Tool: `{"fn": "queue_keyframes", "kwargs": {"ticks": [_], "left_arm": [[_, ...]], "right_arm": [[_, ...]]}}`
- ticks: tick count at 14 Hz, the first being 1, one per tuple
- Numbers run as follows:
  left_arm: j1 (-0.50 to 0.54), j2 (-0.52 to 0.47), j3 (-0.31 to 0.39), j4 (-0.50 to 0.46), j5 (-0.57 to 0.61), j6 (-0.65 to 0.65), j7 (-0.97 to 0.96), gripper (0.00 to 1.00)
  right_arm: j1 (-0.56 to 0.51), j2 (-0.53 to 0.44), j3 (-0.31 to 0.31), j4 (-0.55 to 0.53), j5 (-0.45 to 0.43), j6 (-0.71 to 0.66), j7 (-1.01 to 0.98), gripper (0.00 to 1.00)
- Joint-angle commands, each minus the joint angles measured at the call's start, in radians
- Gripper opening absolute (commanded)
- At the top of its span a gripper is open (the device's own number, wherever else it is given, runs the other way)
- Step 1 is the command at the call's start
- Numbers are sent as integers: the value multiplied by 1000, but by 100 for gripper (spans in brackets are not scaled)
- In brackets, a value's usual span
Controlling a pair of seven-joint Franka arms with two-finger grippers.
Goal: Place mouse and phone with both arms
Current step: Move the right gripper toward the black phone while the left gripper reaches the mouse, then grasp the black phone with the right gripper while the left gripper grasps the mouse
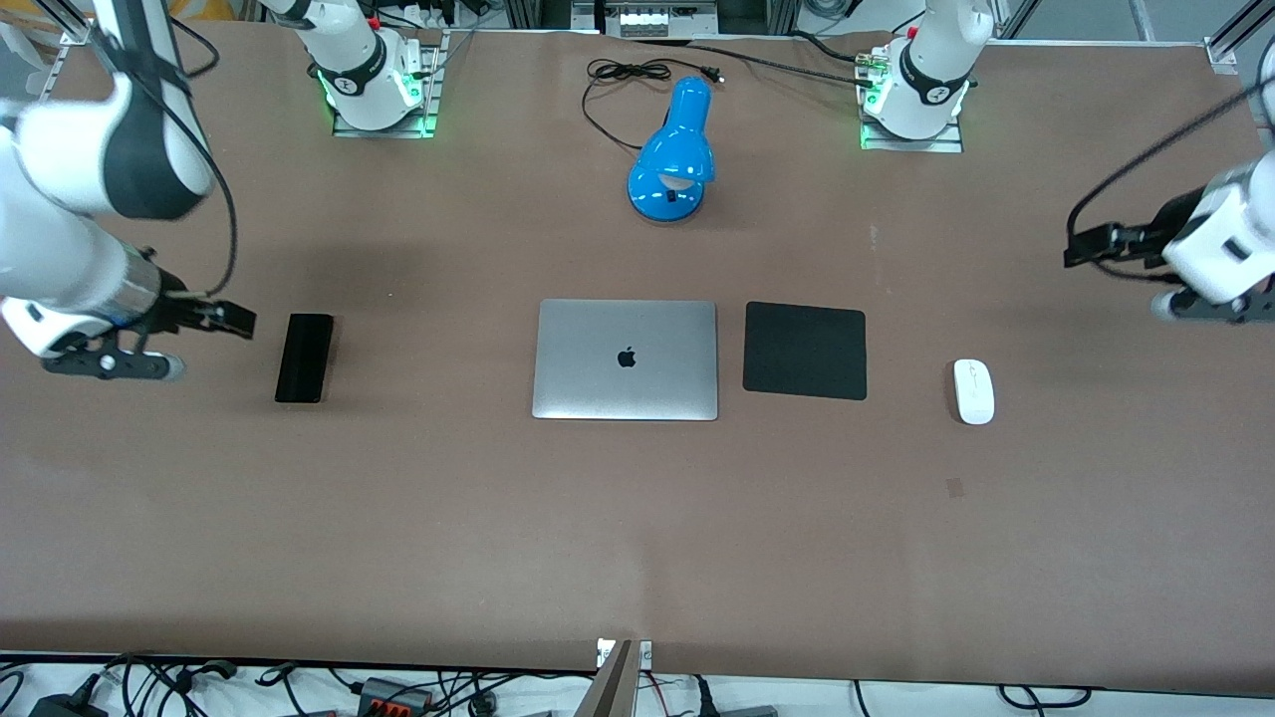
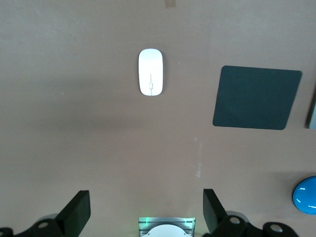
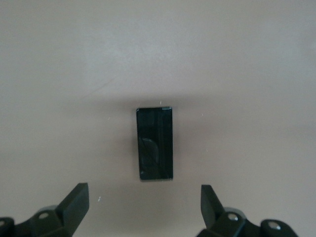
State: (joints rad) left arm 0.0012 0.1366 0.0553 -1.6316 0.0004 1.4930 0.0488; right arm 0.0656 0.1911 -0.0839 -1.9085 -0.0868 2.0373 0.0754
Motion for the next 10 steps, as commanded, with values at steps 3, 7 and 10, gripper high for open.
{"fn": "queue_keyframes", "kwargs": {"ticks": [3,7,10], "left_arm": [[13,196,-3,50,1,161,26,100],[8,230,-9,-120,1,511,26,100],[10,247,-9,-246,3,728,28,100]], "right_arm": [[-33,71,3,-211,-14,322,23,100],[-61,214,6,-211,18,464,23,100],[-58,235,9,-207,74,465,21,100]]}}
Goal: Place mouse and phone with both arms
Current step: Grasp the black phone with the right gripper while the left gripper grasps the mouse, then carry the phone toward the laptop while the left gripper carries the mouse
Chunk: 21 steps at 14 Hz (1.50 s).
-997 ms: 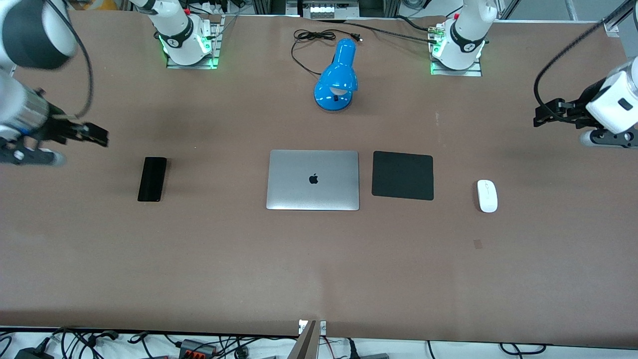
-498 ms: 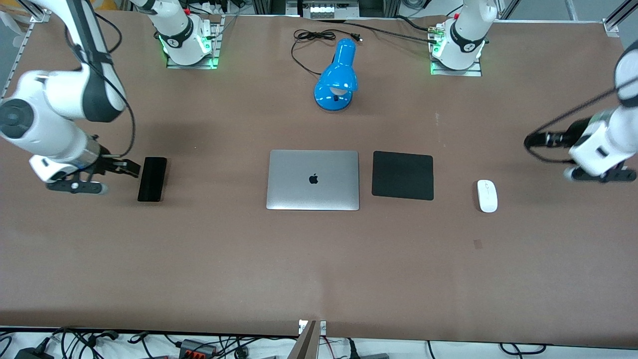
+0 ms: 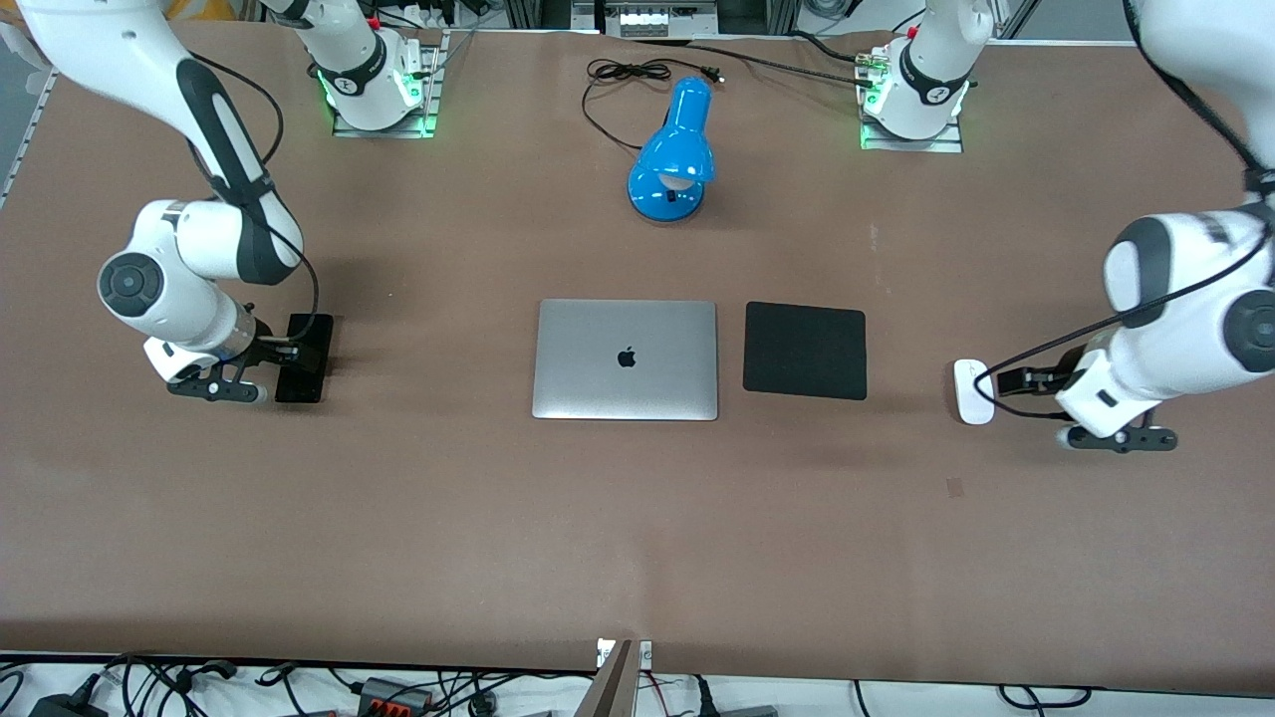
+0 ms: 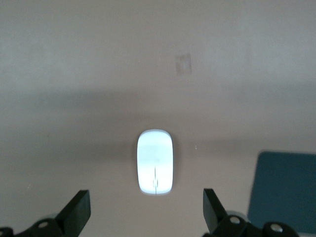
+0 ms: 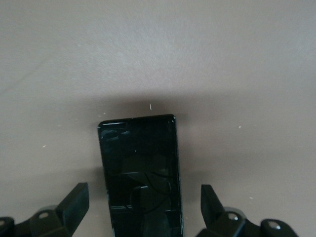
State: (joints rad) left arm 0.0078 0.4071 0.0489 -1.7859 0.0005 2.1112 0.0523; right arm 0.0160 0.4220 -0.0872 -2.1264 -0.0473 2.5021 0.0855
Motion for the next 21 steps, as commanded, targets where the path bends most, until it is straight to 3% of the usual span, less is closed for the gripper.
{"fn": "queue_keyframes", "kwargs": {"ticks": [1,4,7,15,16,17,19,21], "left_arm": [[3,-18,-3,-130,3,174,27,100],[5,-10,-3,-232,3,303,55,100],[12,47,-3,-260,3,430,155,100],[18,96,-4,-302,1,524,147,100],[18,99,-4,-305,1,524,146,99],[18,107,-4,-314,1,524,143,94],[18,107,-6,-320,1,521,143,83],[17,104,-4,-319,1,515,149,55]], "right_arm": [[-8,21,12,11,41,1,7,100],[-7,50,14,19,40,-2,-7,100],[-7,69,15,23,38,-2,-12,100],[-10,96,18,37,41,-25,-128,100],[-10,96,17,42,41,-41,-153,88],[-10,96,17,57,41,-66,-165,66],[-10,96,17,112,41,-164,-165,38],[-10,101,17,166,41,-267,-165,24]]}}
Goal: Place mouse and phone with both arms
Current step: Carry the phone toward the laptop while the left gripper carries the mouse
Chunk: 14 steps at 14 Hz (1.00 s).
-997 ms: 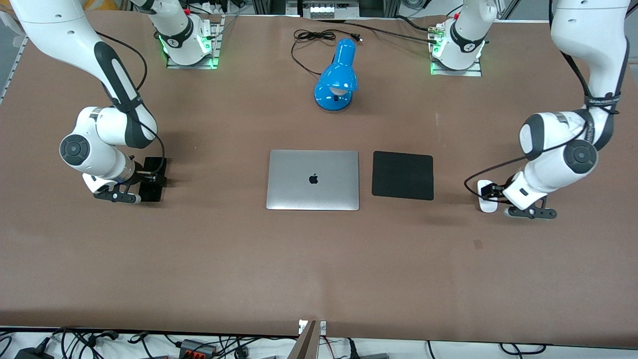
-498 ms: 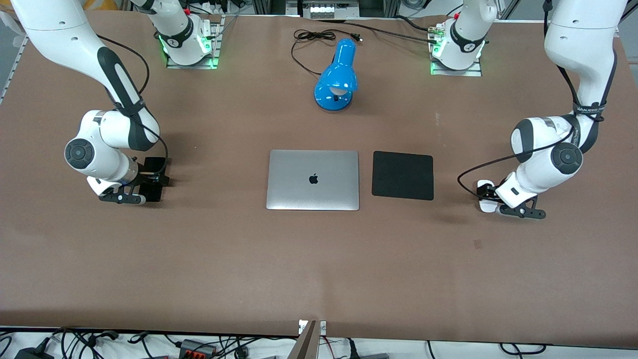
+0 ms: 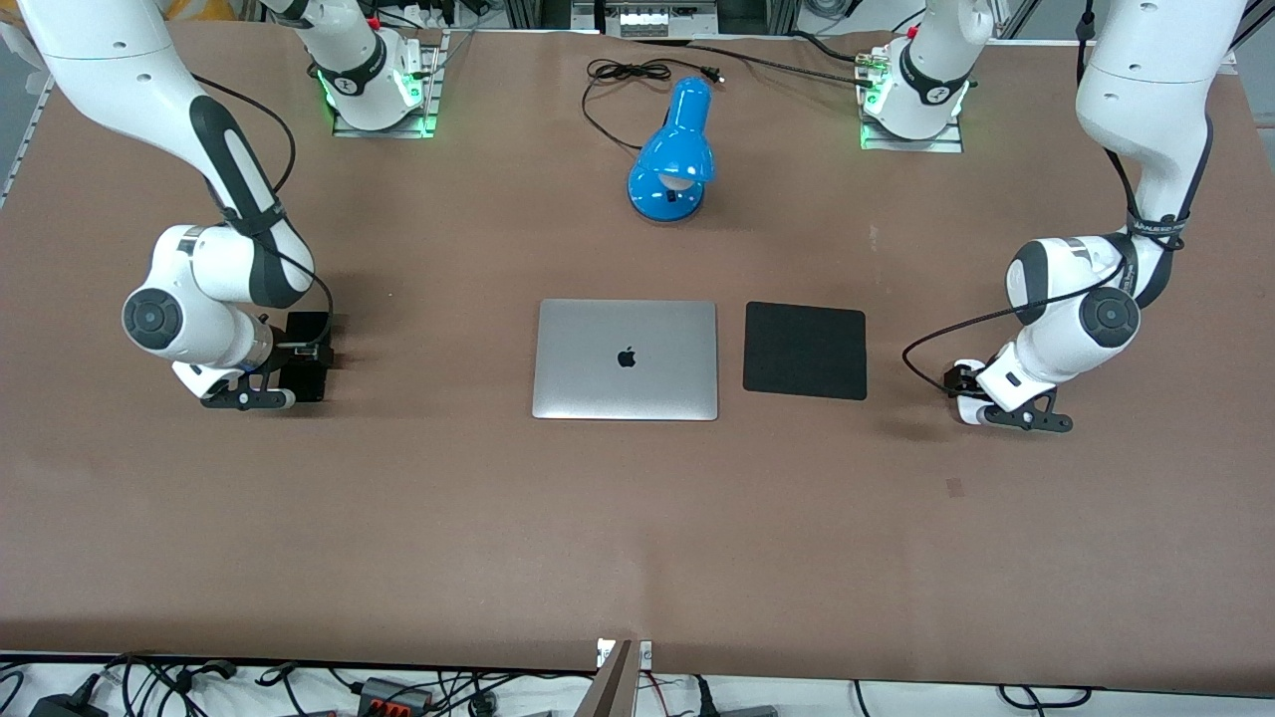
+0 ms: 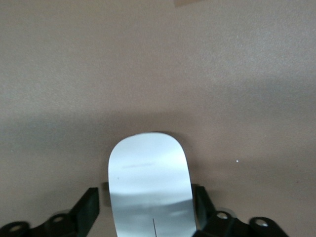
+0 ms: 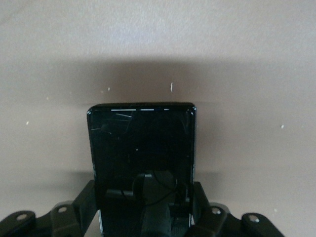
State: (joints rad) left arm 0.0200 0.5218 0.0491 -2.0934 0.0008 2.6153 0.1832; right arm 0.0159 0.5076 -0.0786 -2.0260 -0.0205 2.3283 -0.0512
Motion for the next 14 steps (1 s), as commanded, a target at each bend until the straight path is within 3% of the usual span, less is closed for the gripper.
{"fn": "queue_keyframes", "kwargs": {"ticks": [1,4,7,10,12,14], "left_arm": [[5,-13,-5,-10,1,9,12,47],[3,-45,-6,12,1,-36,9,40],[-21,-100,-27,122,1,-266,-13,40],[-35,-109,-139,232,1,-478,-218,40],[-40,-106,-228,237,2,-483,-342,40],[-90,-92,-247,224,2,-479,-422,38]], "right_arm": [[-10,22,8,75,14,-110,-27,23],[-8,22,10,75,14,-110,-27,23],[-5,-1,11,76,14,-112,-27,23],[18,-46,45,93,14,-116,-13,22],[29,-44,80,130,16,-125,-1,22],[64,-44,109,159,16,-126,71,21]]}}
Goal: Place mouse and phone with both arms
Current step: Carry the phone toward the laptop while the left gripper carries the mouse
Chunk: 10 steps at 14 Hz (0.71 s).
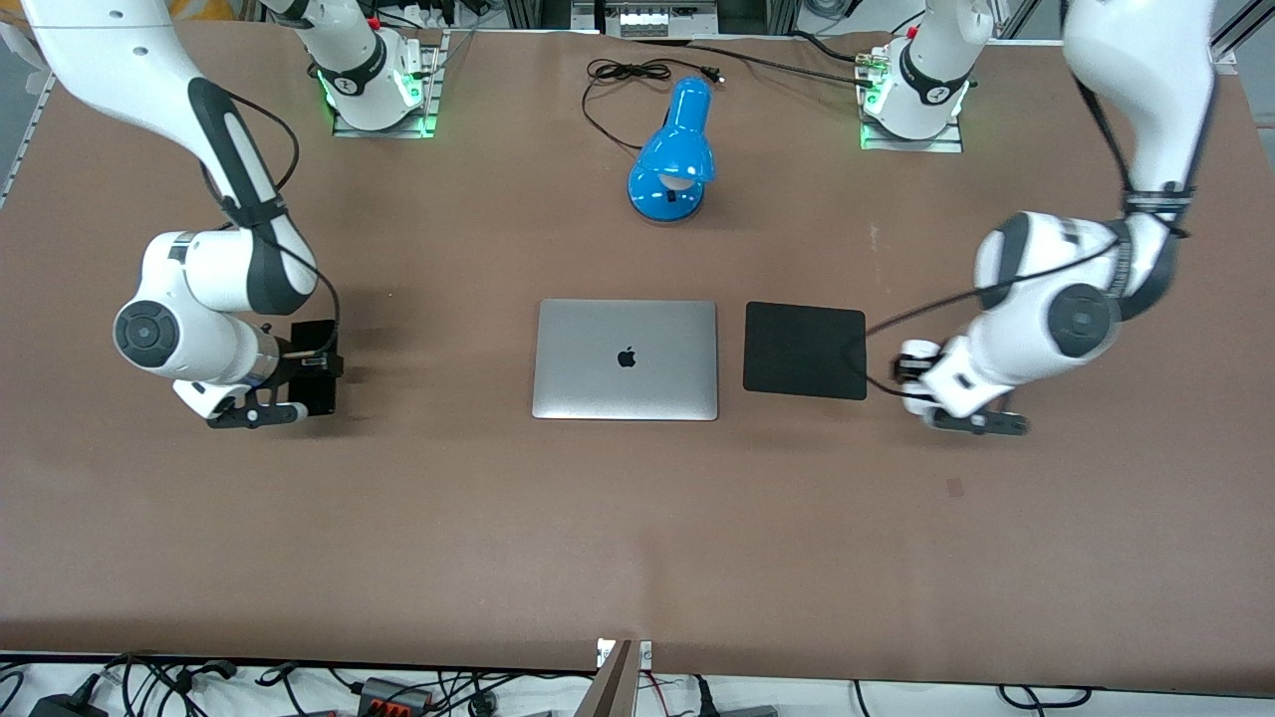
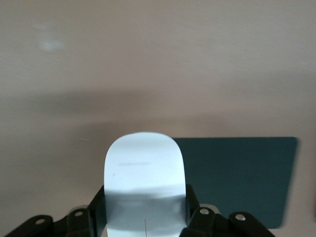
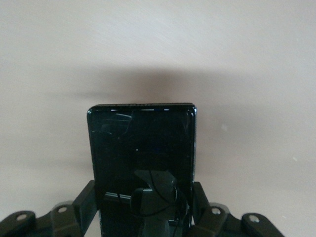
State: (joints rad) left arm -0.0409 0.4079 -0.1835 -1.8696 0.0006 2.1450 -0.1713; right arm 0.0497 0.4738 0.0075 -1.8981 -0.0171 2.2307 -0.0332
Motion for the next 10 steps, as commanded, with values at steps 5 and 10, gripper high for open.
{"fn": "queue_keyframes", "kwargs": {"ticks": [5,10], "left_arm": [[-125,31,-14,-164,3,221,-203,36],[-159,52,-14,-270,3,389,-224,37]], "right_arm": [[191,14,25,30,14,-20,347,21],[291,46,25,25,106,15,460,22]]}}
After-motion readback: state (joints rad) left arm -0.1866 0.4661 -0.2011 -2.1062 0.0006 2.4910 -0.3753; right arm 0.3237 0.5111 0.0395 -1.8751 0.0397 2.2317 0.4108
